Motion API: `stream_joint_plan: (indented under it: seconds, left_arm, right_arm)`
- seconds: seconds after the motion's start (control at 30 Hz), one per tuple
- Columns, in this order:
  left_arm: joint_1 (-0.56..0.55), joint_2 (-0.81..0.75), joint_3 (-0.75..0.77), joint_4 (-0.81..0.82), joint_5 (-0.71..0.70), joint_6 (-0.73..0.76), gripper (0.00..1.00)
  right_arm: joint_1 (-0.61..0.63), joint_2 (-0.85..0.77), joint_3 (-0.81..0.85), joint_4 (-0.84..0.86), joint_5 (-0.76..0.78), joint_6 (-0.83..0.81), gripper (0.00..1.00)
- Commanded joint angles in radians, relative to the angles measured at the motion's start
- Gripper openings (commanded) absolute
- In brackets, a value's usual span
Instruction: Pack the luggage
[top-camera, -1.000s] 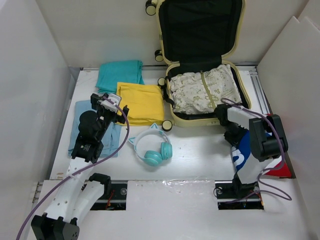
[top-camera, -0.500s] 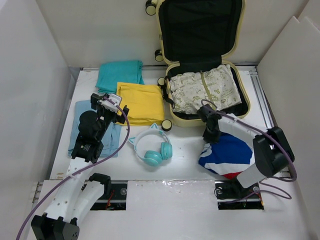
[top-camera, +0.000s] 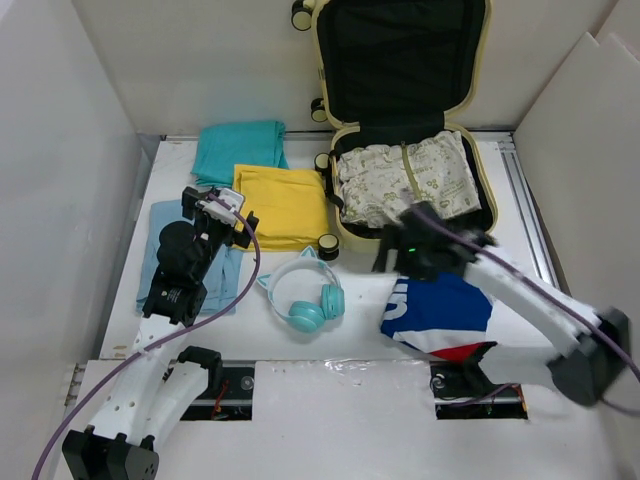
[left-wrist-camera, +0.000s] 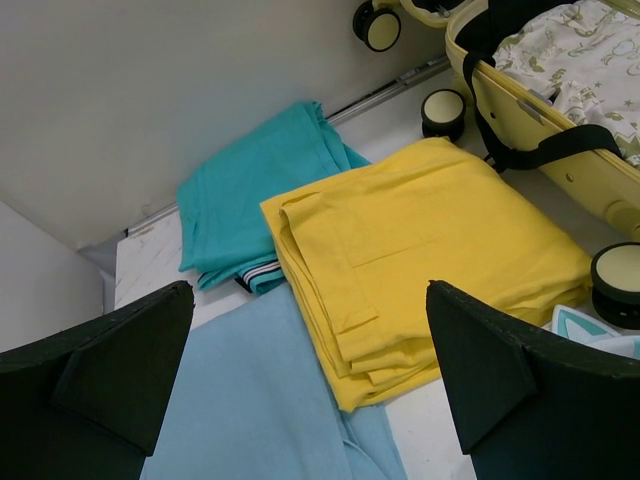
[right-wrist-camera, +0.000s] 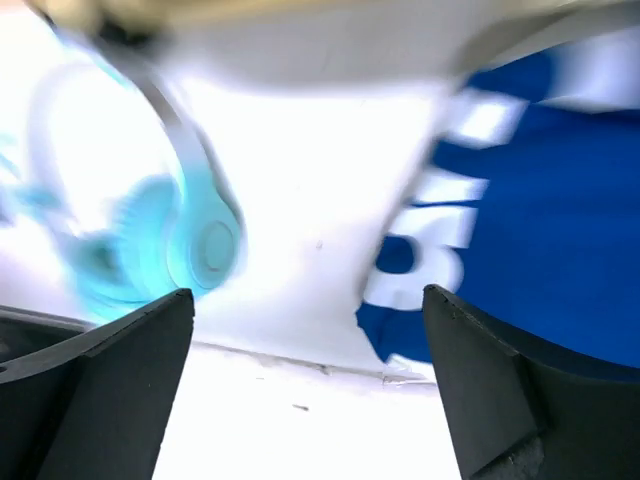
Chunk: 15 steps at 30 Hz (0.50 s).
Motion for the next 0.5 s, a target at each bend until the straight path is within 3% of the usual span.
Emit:
stream_joint_plan:
  seconds: [0.0,0.13,0.17,0.2,0.3,0.47]
  left_arm:
    - [-0.006,-0.006,0.024,0.028,0.008,0.013,1.00]
    - [-0.006,-0.006,0.024,0.037,0.017,0.004,1.00]
    - [-0.006,-0.006,0.015,0.037,0.017,-0.006,1.00]
    - [-0.006,-0.006,0.015,0.037,0.028,-0.006,1.00]
    - [-0.006,-0.018,0.015,0.037,0.037,-0.019,1.00]
    - [-0.006,-0.040,0.015,0.016,0.015,-0.028,1.00]
  right_arm:
    - [-0.187,-0.281,-0.068,-0.127,0.003,-0.039,1.00]
    - [-0.560,-0.429,-0.215,-0.120,-0.061,-0.179,1.00]
    - [-0.714,-0.429,-0.241,-0.098,-0.145,-0.217,1.00]
    - [-0.788,-0.406,-0.285,-0.049,-0.238,-0.292,1.00]
    - [-1.021,-0.354,-0.298,-0.024,-0.262,-0.415,1.00]
    - [-1.096,-0.248,-0.252,-0.007,-0.219,-0.375,1.00]
